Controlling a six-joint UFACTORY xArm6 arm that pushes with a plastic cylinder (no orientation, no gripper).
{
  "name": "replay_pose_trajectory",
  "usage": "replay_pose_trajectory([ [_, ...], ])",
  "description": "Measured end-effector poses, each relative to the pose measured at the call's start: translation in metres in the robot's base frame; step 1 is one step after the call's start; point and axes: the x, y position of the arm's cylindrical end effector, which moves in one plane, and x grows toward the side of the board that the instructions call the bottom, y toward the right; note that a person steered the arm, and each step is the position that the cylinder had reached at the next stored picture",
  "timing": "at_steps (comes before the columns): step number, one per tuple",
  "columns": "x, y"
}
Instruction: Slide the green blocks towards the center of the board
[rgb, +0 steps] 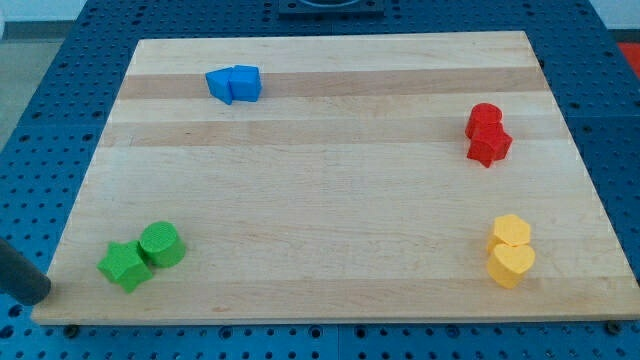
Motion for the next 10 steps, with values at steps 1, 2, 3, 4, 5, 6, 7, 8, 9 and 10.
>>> replay_pose_trajectory([
  [1,0.004,0.036],
  [2,0.004,0.042],
  [3,0.003,0.047],
  [4,-0.006,0.055],
  [5,-0.024,0.057],
  [6,-0.031,0.066],
  [7,-0.031,0.073],
  [8,-0.033,0.086],
  [9,-0.039,0.103],
  [10,-0.056,0.125],
])
